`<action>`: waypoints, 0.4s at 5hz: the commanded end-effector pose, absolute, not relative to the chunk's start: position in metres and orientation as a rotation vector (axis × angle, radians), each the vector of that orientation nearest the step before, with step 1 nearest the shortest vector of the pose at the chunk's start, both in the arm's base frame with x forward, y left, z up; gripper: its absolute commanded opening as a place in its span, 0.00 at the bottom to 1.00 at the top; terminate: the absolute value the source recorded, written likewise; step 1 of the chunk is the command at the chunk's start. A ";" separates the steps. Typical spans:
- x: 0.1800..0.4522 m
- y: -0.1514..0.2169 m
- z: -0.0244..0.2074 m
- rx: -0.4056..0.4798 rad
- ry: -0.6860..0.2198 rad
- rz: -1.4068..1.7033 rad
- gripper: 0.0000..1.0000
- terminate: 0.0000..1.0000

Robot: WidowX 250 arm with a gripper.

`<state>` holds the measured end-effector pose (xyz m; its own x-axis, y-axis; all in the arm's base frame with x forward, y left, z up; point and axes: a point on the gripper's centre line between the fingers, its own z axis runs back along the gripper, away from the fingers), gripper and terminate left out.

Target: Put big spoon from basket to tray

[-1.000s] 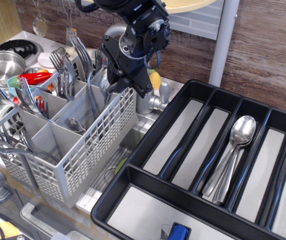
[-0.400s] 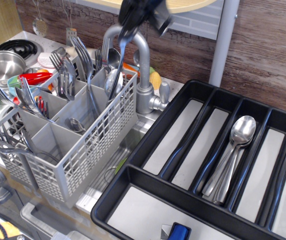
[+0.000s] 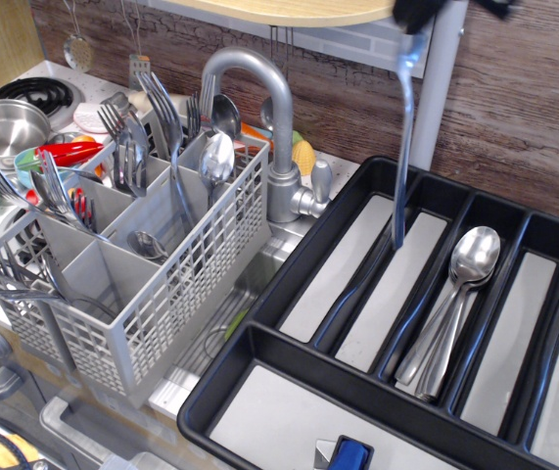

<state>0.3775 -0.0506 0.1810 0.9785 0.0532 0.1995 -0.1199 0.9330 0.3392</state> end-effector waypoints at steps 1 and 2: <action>0.376 -0.076 0.193 0.162 -0.251 0.263 0.00 0.00; 0.367 -0.079 0.169 0.112 -0.243 0.264 0.00 0.00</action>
<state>0.3630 -0.0784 0.1255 0.9616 0.2207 0.1630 -0.2438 0.9599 0.1386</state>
